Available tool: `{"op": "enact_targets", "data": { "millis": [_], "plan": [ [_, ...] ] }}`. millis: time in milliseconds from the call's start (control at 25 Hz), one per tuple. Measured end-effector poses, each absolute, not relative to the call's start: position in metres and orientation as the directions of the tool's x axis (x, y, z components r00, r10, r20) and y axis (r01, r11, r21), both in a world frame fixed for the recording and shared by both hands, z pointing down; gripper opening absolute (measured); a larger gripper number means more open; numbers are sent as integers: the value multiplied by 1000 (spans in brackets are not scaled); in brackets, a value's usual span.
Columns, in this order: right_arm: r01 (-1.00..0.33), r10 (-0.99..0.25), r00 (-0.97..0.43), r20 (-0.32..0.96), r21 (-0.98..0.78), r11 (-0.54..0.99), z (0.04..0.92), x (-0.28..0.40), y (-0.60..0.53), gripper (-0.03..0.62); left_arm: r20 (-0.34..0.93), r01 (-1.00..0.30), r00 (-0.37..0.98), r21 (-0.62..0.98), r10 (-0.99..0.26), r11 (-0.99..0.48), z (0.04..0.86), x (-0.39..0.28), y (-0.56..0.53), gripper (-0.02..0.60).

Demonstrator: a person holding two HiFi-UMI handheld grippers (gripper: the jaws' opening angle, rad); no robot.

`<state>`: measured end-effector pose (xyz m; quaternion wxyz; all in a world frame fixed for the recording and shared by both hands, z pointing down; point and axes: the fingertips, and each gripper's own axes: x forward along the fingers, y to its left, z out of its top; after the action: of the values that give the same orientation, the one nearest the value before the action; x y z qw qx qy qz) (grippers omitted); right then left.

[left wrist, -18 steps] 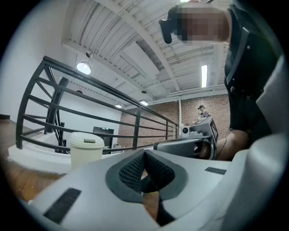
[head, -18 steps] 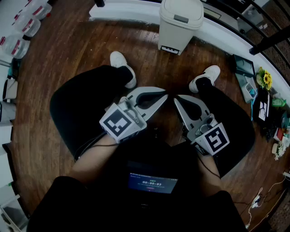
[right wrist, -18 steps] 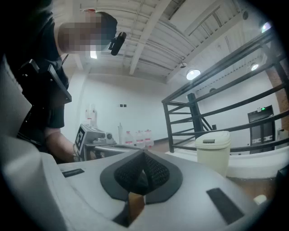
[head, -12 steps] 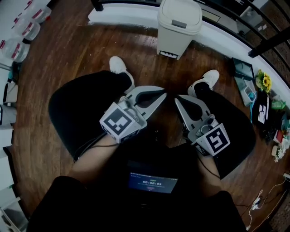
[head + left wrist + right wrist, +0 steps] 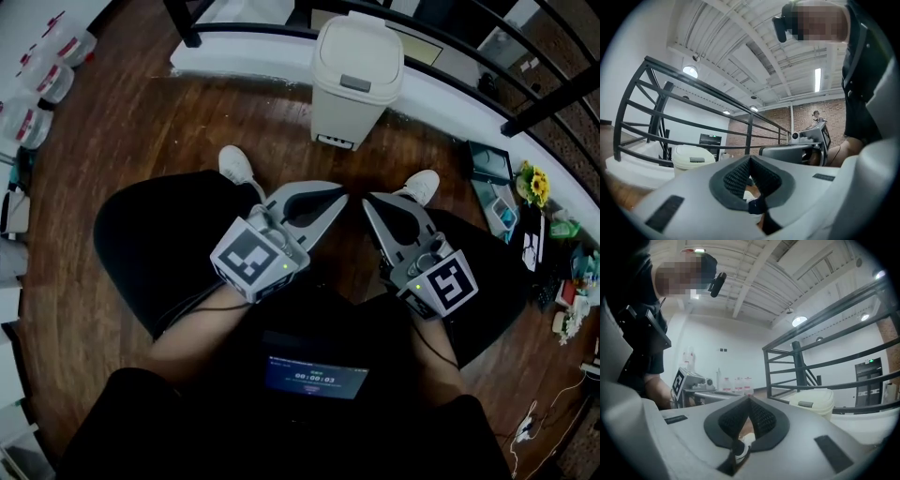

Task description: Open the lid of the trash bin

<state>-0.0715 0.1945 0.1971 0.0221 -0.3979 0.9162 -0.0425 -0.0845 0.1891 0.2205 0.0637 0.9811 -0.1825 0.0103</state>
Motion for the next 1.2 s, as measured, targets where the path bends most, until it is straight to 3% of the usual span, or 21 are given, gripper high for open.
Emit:
{"op": "enact_targets", "data": {
  "millis": [360,680,1200],
  "plan": [
    [-705,-703,-709,58,-28,708,184,-47,103,23,51,-450,893,59,-447,-891,206,-71,103,20],
    [-715,-714,-699,35,-68,696,183,-23,48,21,63,-561,827,32,-558,-827,209,-56,46,20],
    [-732,-739,-673,36,-176,658,272,4,-40,20,45,-535,844,148,-535,-832,298,-3,-34,20]
  ]
}}
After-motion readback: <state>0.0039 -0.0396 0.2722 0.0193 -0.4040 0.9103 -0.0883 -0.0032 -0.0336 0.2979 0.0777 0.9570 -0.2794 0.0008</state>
